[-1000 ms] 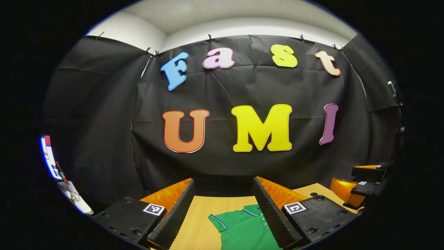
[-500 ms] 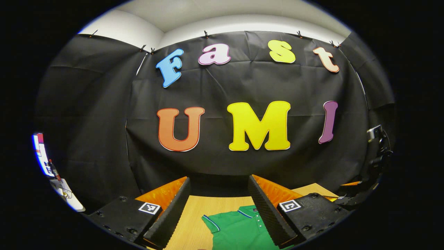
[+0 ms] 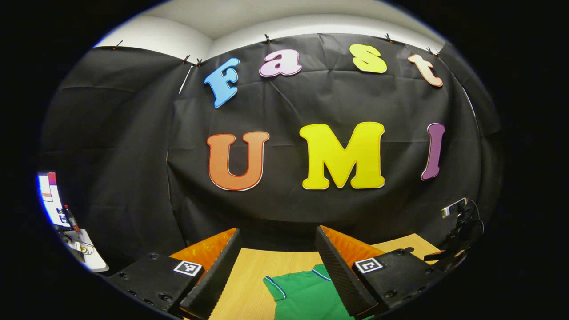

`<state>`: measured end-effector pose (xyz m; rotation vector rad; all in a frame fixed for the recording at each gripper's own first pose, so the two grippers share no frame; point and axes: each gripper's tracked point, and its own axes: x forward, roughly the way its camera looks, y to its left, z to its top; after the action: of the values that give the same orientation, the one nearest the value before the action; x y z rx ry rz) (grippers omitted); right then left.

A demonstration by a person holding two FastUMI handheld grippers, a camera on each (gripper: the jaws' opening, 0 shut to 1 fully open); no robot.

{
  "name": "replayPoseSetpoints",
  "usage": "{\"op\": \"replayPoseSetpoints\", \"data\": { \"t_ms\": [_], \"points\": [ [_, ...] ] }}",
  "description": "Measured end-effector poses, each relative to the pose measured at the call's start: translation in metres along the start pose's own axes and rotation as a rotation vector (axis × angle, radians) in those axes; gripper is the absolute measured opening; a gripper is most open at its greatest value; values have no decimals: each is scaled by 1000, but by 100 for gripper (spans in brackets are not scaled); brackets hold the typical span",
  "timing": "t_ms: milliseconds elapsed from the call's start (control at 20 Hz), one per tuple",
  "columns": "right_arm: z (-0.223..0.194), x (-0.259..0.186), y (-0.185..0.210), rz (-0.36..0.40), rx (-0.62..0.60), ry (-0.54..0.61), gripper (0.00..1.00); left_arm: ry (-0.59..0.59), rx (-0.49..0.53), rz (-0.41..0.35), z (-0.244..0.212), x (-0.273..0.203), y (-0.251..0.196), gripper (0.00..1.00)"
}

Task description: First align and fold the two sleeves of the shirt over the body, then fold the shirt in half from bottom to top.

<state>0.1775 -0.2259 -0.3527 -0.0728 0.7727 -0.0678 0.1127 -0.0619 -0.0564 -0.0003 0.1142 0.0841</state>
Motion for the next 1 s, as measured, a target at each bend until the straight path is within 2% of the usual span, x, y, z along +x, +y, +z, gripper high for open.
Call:
{"op": "replayPoseSetpoints", "data": {
  "t_ms": [300,450,550,600,650,700,750,800,900,1000],
  "points": [
    [-34,75,-15,-4,-23,108,96,35,2,31,-11,11,-2,100],
    [-57,99,-15,27,-23,183,95,62,3,50,-19,18,-1,100],
    [-68,108,-13,48,3,229,86,82,15,54,-25,20,-1,100],
    [-72,112,-12,61,24,244,70,87,20,54,-26,21,-2,100],
    [-76,114,-10,77,46,260,61,90,23,53,-26,20,-3,100],
    [-82,116,-9,88,64,283,47,89,23,54,-25,22,-4,100],
    [-77,117,-7,94,90,271,41,90,25,55,-26,23,-5,100],
    [-78,118,-12,78,95,272,28,92,29,57,-26,23,-5,100],
    [-76,113,-10,96,126,286,3,92,29,59,-26,22,-5,100],
    [-68,112,-10,101,149,274,0,94,27,63,-26,20,-7,100]
  ]
}}
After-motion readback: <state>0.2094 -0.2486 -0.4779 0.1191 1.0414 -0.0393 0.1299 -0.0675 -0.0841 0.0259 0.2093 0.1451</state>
